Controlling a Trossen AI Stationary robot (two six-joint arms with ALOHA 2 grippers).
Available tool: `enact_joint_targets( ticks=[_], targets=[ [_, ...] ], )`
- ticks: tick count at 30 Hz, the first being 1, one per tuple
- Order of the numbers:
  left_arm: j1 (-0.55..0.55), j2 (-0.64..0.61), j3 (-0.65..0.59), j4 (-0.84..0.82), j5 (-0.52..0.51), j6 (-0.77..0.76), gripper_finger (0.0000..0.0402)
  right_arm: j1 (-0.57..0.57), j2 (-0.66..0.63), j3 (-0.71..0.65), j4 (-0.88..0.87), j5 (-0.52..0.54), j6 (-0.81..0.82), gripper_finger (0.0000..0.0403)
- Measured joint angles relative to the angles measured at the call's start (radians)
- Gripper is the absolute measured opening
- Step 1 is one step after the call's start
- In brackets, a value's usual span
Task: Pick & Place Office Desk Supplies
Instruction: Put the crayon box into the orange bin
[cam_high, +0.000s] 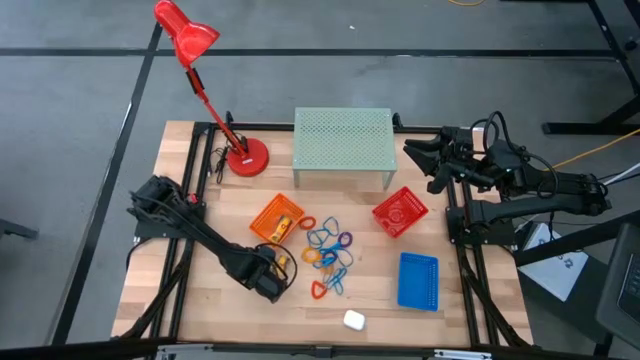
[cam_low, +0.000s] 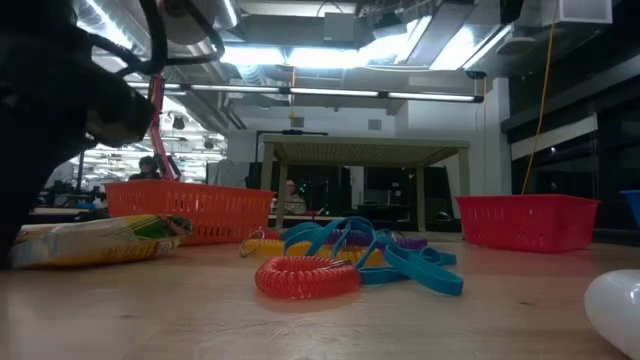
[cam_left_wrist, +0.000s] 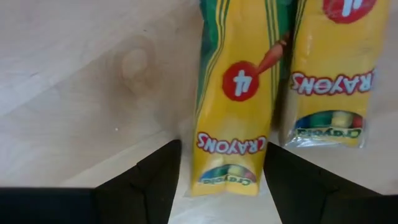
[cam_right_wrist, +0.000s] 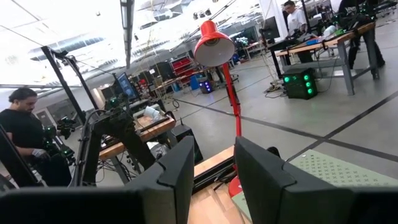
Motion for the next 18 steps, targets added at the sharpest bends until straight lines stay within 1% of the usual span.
enact_joint_targets(
  ticks=[5, 11, 15, 18],
  targets=[
    [0.001, 0.03, 0.001, 0.002, 0.03, -0.002, 0.0203, 0.0, 0.0, 0.0, 0.0, 0.0, 0.0, 0.0118],
    [-0.003, -0.005, -0.003, 0.009, 0.011, -0.015, 0.0143, 0.0, 0.0, 0.0, 0.0, 0.0, -0.001, 0.0118],
    [-0.03, -0.077, -0.006, 0.051, -0.076, -0.082, 0.0107, 0.0, 0.0, 0.0, 0.0, 0.0, -0.01, 0.0118],
    [-0.072, -0.156, -0.004, 0.081, -0.169, -0.173, 0.0095, 0.0, 0.0, 0.0, 0.0, 0.0, -0.019, 0.0118]
  ],
)
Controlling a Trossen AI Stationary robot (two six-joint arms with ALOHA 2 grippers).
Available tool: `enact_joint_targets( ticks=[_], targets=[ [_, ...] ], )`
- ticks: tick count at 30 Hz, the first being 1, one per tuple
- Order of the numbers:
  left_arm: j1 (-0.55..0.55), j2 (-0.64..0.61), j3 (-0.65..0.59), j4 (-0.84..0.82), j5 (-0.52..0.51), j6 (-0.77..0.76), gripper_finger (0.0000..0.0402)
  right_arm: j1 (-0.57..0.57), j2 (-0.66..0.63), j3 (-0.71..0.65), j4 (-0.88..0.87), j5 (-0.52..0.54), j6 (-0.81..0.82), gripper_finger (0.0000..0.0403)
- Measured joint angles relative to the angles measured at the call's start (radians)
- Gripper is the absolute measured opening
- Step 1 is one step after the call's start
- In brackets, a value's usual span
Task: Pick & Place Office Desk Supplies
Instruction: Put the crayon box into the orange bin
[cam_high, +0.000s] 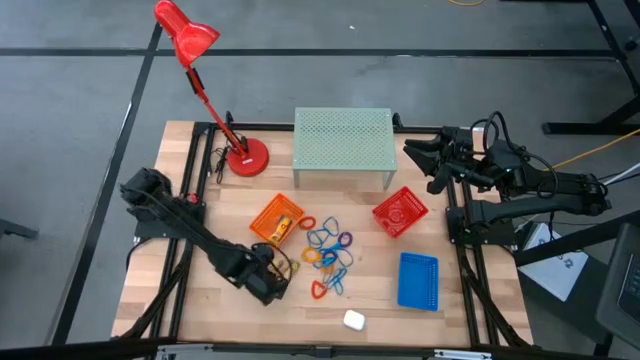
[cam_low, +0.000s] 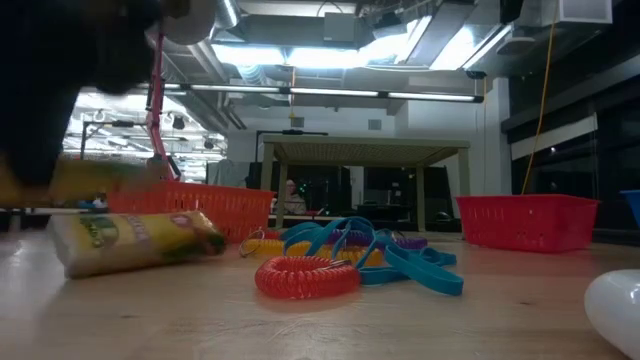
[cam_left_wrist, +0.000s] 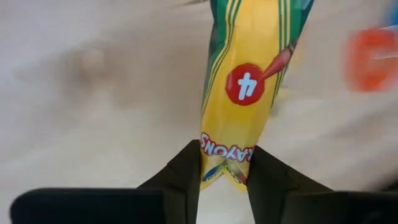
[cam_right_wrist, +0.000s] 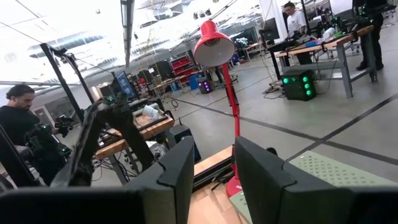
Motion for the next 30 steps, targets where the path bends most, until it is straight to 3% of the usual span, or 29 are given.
enact_joint_targets(
  ticks=[7, 14, 17, 25, 30],
  targets=[
    [-0.107, -0.199, 0.001, -0.035, -0.405, -0.17, 0.0101, 0.0, 0.0, 0.0, 0.0, 0.003, -0.008, 0.0118],
    [0.002, -0.307, 0.001, -0.218, -0.579, -0.072, 0.0102, 0.0, 0.0, 0.0, 0.001, 0.003, -0.009, 0.0118],
    [0.11, -0.335, 0.001, -0.256, -0.524, 0.064, 0.0102, 0.0, 0.0, 0.0, 0.001, 0.003, -0.009, 0.0118],
    [0.432, -0.327, 0.001, -0.257, -0.15, 0.495, 0.0102, 0.0, 0.0, 0.0, 0.001, 0.003, -0.011, 0.0118],
    [0.558, -0.293, 0.001, -0.305, -0.019, 0.67, 0.0102, 0.0, 0.0, 0.0, 0.001, 0.003, -0.011, 0.0118]
  ],
)
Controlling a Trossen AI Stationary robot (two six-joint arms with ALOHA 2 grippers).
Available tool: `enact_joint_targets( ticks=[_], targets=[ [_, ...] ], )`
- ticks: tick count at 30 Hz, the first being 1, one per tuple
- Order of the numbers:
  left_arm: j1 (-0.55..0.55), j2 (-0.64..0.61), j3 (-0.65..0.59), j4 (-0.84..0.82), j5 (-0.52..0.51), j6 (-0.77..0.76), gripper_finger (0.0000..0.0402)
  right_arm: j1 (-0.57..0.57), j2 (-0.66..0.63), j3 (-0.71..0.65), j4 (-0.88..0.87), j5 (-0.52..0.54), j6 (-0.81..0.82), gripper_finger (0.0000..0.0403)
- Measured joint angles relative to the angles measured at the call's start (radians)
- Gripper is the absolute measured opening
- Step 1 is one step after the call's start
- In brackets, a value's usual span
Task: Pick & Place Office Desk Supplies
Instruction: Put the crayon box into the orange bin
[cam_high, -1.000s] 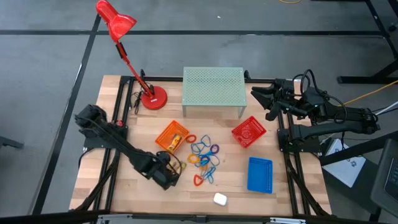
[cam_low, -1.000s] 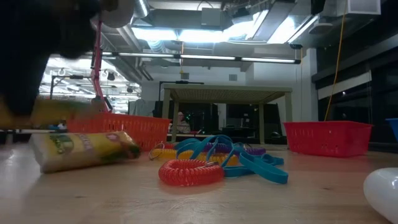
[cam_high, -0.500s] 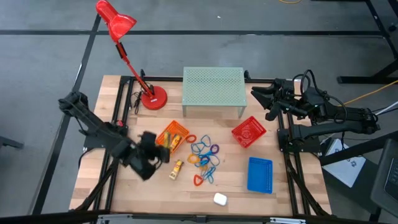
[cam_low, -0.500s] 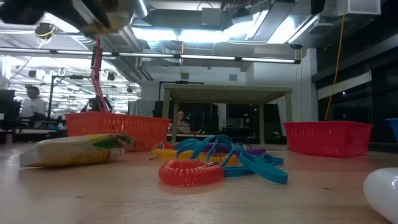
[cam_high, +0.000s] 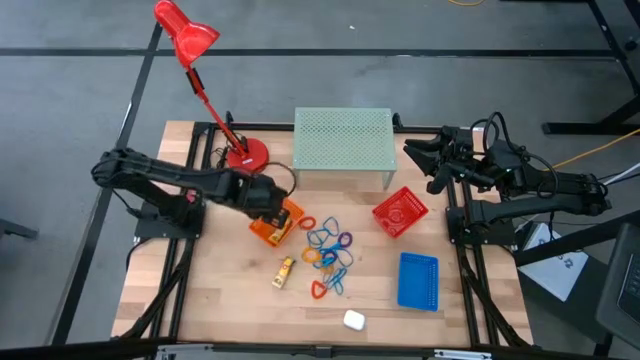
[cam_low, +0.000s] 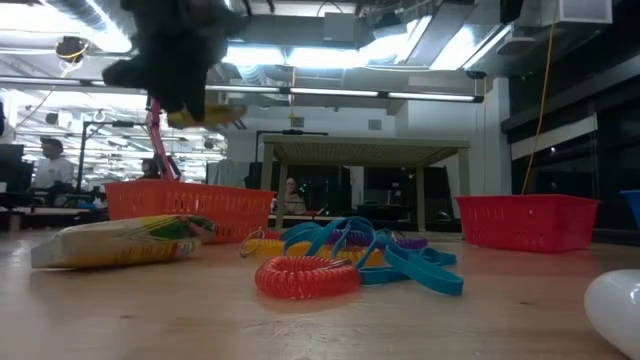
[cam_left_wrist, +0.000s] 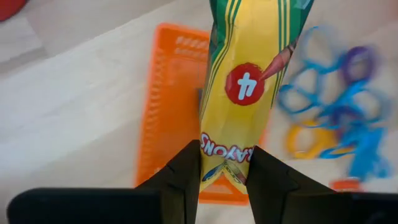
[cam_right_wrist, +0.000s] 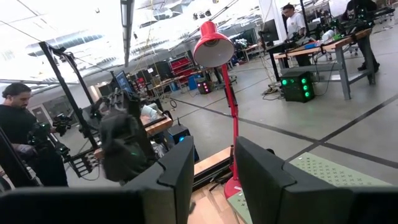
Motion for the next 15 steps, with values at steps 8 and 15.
enact_joint_targets(
  ticks=[8, 15],
  targets=[
    [0.025, 0.082, 0.0, -0.076, 0.113, 0.107, 0.0103, 0.0, 0.0, 0.0, 0.0, 0.0, 0.0, 0.0118],
    [0.016, 0.141, 0.0, -0.046, 0.12, 0.097, 0.0132, 0.0, 0.0, 0.0, 0.0, 0.0, -0.027, 0.0118]
  ],
)
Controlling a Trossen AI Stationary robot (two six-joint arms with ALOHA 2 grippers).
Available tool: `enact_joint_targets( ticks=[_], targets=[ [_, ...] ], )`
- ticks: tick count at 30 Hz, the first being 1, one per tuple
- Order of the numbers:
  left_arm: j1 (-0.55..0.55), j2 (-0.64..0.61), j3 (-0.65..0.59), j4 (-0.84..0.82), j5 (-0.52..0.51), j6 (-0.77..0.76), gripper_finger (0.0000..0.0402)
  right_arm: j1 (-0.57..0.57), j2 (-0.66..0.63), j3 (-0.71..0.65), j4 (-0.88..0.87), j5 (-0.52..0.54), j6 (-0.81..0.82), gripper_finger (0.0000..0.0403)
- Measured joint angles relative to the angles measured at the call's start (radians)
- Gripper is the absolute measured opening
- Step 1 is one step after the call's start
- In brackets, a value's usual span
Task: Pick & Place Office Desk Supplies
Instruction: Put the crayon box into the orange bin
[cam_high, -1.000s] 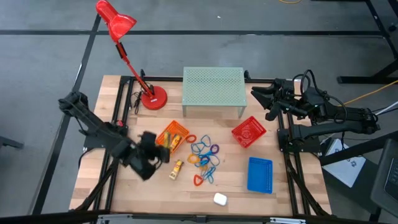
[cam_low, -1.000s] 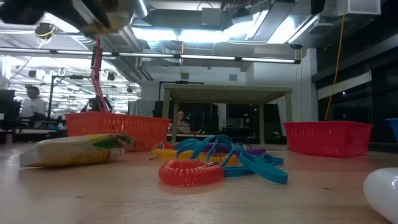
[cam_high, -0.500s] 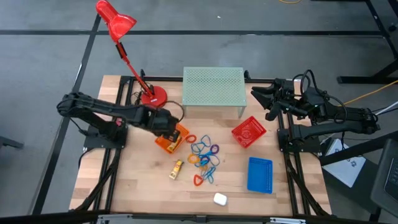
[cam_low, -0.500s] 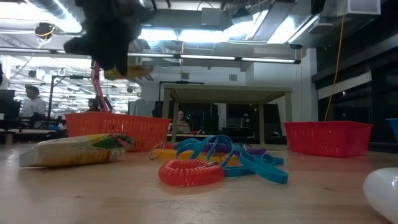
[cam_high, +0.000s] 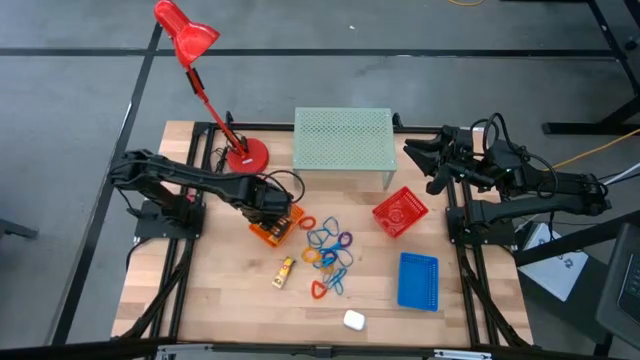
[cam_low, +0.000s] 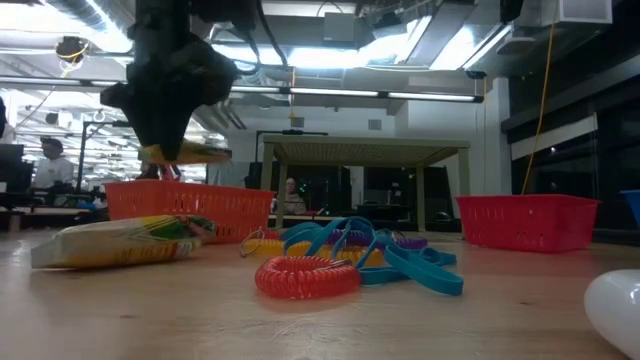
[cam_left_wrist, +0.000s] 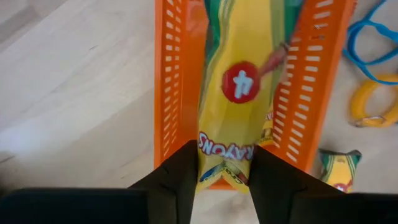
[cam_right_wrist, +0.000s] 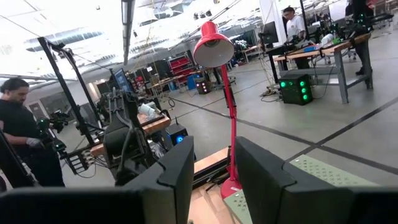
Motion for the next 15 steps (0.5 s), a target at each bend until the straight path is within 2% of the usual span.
enact_joint_targets(
  ticks=[7, 12, 15],
  targets=[
    [-0.014, 0.011, 0.0, 0.0, -0.008, -0.034, 0.0176, 0.0, 0.0, 0.0, 0.0, 0.0, 0.0, 0.0118],
    [-0.035, -0.023, 0.0, 0.019, -0.017, -0.115, 0.0197, 0.0, 0.0, 0.0, 0.0, 0.0, 0.001, 0.0118],
    [-0.073, -0.079, 0.0, 0.084, -0.082, -0.2, 0.0203, 0.0, 0.0, 0.0, 0.0, 0.0, 0.001, 0.0118]
  ],
)
